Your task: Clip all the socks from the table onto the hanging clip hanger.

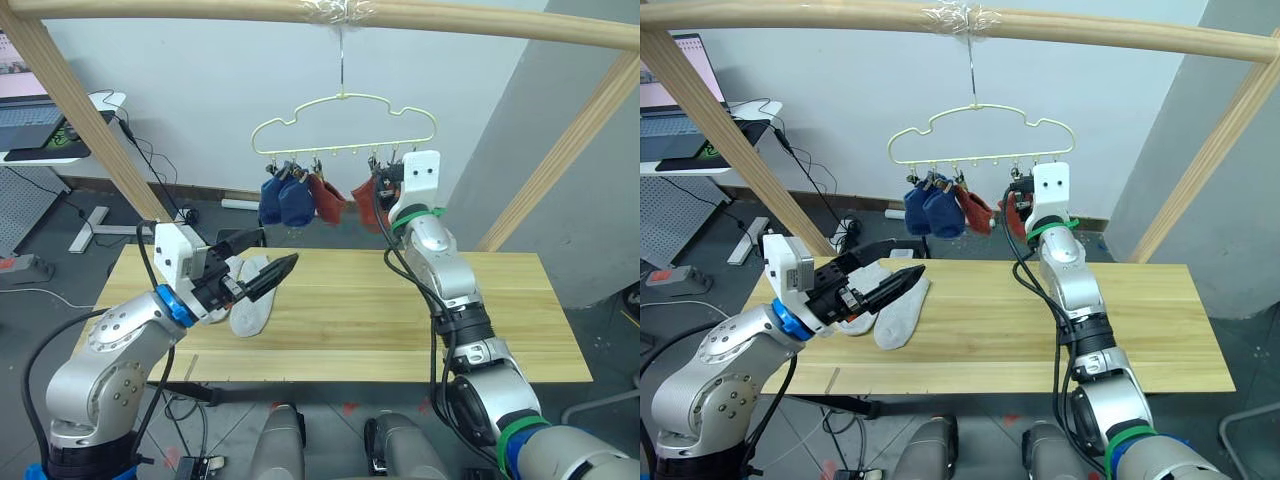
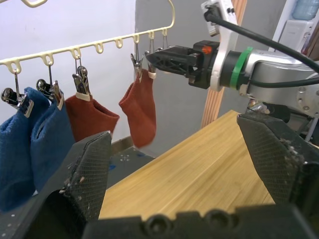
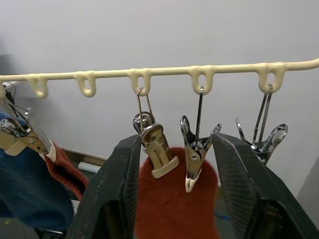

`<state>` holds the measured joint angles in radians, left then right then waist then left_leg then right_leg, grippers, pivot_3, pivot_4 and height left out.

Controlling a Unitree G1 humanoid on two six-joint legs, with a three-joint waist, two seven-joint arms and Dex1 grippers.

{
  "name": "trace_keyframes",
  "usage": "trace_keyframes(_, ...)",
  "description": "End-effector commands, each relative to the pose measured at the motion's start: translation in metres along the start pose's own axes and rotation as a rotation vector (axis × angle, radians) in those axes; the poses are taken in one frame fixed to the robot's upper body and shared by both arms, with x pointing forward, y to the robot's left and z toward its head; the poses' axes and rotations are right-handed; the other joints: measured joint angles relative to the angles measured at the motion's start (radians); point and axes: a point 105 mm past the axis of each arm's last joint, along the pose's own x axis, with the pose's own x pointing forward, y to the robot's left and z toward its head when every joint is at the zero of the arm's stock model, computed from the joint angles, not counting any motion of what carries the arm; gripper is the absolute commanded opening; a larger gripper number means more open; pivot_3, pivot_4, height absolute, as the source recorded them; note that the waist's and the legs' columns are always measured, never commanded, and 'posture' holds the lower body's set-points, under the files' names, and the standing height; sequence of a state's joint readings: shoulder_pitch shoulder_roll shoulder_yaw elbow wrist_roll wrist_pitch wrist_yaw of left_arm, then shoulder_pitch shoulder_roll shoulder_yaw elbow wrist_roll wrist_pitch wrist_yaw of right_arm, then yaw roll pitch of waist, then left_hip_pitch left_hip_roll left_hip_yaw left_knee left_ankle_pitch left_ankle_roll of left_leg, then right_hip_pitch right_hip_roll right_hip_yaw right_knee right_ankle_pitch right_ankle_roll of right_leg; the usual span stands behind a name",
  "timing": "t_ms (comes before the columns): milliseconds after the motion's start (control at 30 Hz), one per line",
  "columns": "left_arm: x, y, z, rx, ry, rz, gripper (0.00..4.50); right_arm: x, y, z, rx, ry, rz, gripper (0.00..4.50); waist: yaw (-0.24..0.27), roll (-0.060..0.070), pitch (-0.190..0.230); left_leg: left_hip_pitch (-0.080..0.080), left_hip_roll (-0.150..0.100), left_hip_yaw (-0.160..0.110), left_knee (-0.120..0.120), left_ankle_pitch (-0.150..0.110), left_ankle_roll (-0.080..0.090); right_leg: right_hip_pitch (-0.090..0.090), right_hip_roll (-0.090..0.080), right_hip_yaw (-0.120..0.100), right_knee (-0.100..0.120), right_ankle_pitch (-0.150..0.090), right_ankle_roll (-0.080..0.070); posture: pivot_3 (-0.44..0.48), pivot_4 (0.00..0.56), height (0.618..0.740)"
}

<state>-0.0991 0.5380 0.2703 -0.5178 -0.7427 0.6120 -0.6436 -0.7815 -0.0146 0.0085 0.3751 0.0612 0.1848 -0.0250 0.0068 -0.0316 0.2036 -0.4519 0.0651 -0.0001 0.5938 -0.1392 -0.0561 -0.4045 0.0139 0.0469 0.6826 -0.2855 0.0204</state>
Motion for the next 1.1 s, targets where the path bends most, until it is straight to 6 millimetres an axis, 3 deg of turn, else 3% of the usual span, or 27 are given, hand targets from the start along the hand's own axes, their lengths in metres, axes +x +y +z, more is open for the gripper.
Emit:
trace_keyframes(33,0.001,-0.007,0.009,0.056,-0.027,-0.021,4.50,0.008,-0.008,0.018,0.007,-0.059,-0.047,2.31,0.001,0.000,0.000,0.000,0.000,0.000,0.000,0.000,0.000,0.000,0.000,0.000,0.000,0.000,0.000,0.143,0.186,0.740)
trace_keyframes(500,0.001,-0.004,0.006,0.077,-0.019,-0.012,4.50,0.017,-0.016,0.014,0.064,-0.036,-0.105,2.31,0.008,0.001,0.000,0.000,0.000,0.000,-0.001,0.000,0.000,0.000,0.000,0.000,0.000,0.000,-0.001,0.147,0.198,0.740)
trace_keyframes(1100,0.000,-0.008,0.016,0.066,-0.069,-0.027,4.50,0.022,-0.009,0.019,0.093,-0.046,-0.090,2.31,0.012,0.001,0.000,0.000,0.000,0.000,-0.001,0.000,0.000,0.000,0.000,-0.001,0.000,0.000,-0.001,0.156,0.195,0.740)
